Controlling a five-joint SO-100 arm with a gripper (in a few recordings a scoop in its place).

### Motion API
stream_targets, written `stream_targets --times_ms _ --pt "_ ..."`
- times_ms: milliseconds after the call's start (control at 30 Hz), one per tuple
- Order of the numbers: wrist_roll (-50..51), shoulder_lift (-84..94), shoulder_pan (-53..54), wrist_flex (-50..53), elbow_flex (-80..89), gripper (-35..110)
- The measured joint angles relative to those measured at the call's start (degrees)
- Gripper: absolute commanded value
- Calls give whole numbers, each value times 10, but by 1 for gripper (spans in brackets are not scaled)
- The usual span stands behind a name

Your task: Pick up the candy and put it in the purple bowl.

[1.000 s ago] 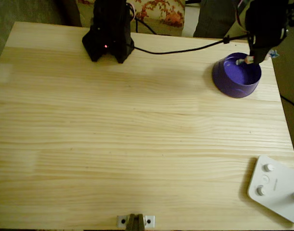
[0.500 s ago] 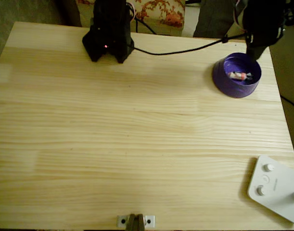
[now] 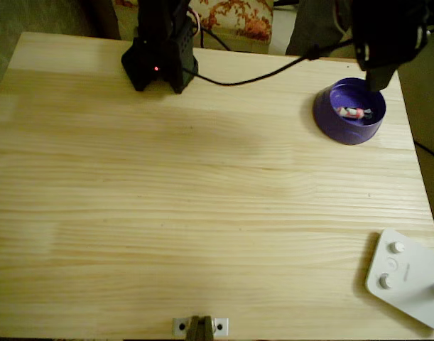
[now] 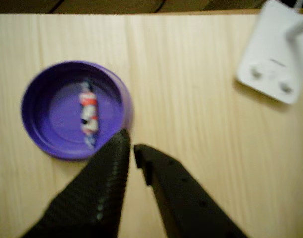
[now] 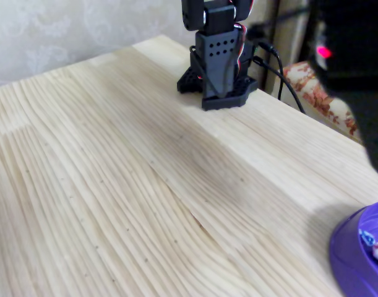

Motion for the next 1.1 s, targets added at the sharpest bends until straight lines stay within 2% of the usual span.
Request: stream_targets --times_ms 333,633,967,1100 --pt "-70 184 126 0 151 0" --pt "-52 298 314 -9 240 0" --pt "-23 480 477 -130 432 0" --pt "40 583 533 -155 541 0"
